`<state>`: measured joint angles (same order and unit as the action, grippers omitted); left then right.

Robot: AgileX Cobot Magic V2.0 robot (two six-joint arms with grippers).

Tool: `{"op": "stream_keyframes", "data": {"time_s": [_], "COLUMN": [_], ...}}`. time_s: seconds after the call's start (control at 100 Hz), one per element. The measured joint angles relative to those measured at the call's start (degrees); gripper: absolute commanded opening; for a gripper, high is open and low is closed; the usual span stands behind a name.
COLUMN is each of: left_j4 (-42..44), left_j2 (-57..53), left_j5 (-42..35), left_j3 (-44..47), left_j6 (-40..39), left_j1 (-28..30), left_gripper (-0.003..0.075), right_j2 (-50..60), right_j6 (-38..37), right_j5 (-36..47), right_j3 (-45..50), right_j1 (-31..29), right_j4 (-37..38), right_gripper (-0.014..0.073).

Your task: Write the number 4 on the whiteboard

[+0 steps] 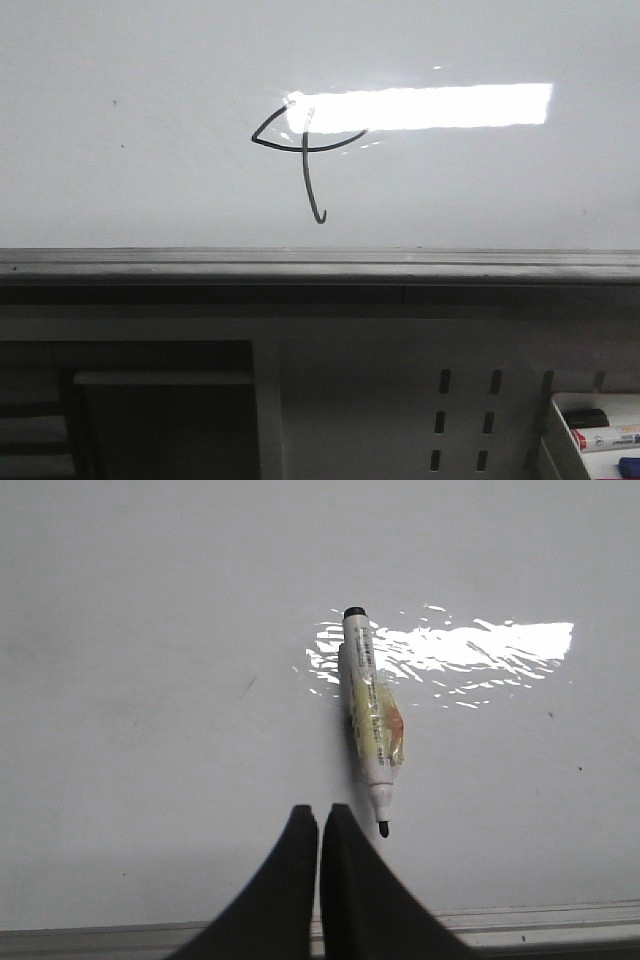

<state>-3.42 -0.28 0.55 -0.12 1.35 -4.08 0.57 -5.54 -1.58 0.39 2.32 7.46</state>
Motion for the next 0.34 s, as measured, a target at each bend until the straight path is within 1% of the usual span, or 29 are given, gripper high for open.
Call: {"op": "stream_keyframes", "data": {"time_s": [0.34], "left_j4": [0.0], "left_j2": [0.0], "left_j5": [0.0], "left_j3": [0.0], "left_j6": [0.0], "left_j1": [0.0], "left_gripper": [-0.002], "right_j2": [0.0], "right_j6": [0.7], "right_j5": [0.1], "right_j3": [0.0], "right_j1": [0.0], "right_j4": [-0.1], "right_gripper": [-0.0071]}}
